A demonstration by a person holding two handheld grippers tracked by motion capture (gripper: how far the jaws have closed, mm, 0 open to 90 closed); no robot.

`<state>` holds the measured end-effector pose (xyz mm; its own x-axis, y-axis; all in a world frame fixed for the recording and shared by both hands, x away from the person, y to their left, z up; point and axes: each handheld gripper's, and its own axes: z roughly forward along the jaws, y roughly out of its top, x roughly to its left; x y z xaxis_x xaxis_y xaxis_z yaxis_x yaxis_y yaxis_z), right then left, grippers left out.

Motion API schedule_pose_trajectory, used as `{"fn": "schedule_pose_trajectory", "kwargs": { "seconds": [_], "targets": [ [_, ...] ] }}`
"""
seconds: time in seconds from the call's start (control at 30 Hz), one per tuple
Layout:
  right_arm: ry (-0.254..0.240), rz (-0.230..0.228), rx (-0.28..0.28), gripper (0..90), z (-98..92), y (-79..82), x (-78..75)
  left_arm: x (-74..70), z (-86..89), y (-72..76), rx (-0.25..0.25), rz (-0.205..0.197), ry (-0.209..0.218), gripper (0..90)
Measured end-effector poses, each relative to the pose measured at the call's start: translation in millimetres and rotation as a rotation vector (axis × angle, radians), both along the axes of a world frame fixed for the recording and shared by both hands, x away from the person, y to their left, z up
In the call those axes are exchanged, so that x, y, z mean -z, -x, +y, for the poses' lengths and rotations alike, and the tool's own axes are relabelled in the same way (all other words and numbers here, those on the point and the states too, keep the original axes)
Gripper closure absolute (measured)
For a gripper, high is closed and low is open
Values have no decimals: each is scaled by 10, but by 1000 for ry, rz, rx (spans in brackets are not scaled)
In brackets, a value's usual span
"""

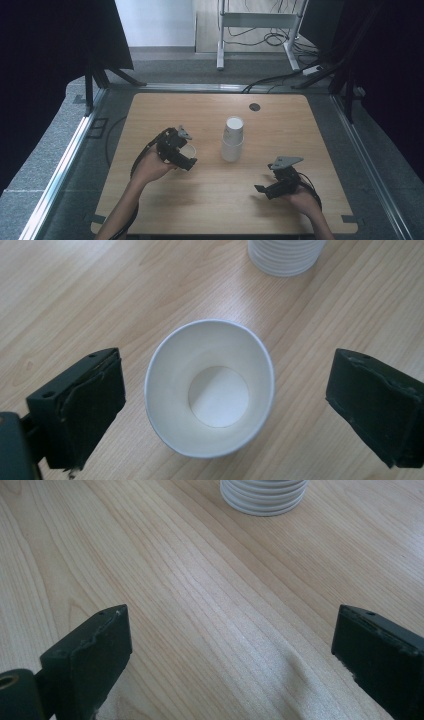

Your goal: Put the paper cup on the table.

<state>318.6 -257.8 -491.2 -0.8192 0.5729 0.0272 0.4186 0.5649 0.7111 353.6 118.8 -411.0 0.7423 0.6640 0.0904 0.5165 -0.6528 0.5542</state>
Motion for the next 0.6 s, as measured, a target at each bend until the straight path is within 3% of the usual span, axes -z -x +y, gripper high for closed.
{"fn": "schedule_pose_trajectory", "kwargs": {
  "seconds": [0.37, 0.6],
  "targets": [
    [-23, 7, 10, 23, -24, 0, -19, -42, 146, 257, -21, -80, 99, 0],
    [-22, 11, 15, 23, -25, 2, -17, -29, 239, 457, -2, -167, 141, 0]
  ]
}}
